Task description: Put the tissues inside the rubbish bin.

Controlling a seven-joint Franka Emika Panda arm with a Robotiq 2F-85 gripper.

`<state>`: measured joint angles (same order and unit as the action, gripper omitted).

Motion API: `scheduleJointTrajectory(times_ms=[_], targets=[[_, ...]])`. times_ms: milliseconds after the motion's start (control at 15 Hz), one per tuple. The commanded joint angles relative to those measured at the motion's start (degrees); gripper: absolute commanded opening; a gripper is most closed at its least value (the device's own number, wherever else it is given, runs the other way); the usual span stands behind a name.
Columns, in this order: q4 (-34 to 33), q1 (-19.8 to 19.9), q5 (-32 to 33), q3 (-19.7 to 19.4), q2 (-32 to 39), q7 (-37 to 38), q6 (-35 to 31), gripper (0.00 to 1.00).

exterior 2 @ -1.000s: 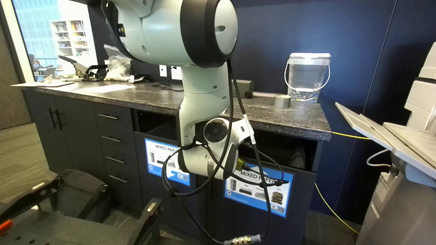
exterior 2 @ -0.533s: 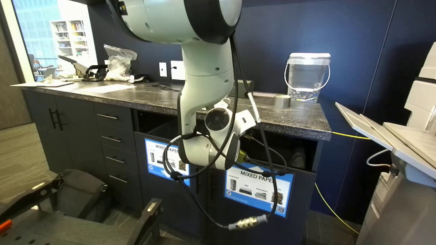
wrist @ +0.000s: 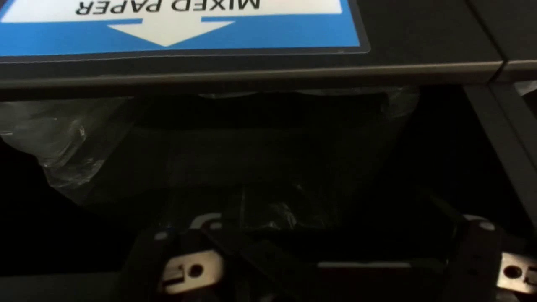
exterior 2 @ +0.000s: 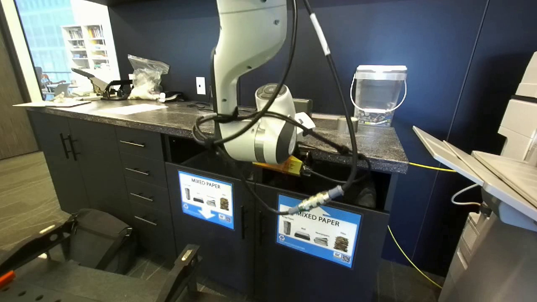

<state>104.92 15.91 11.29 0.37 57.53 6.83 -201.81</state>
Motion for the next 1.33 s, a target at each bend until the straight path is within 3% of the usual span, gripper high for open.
scheduleJointTrajectory(times_ms=[0, 133, 467, 667, 800, 1067, 1267], targets=[[10.23, -1.34, -0.87, 2.07, -13.56, -3.31, 14.18, 1.0], [12.85, -1.33, -1.62, 5.15, -20.04, -5.15, 24.3, 1.0], [15.45, -10.19, -4.43, 2.28, -33.4, -5.89, 49.9, 1.0], [11.4, -13.95, -2.04, 1.48, -38.28, -7.7, 63.52, 1.0], [11.39, -15.91, 1.54, 0.03, -39.82, -7.3, 60.23, 1.0], [12.75, -16.66, 6.36, -1.93, -39.19, -6.03, 44.01, 1.0], [12.2, -16.53, 5.1, -3.87, -34.38, -4.53, 31.0, 1.0]])
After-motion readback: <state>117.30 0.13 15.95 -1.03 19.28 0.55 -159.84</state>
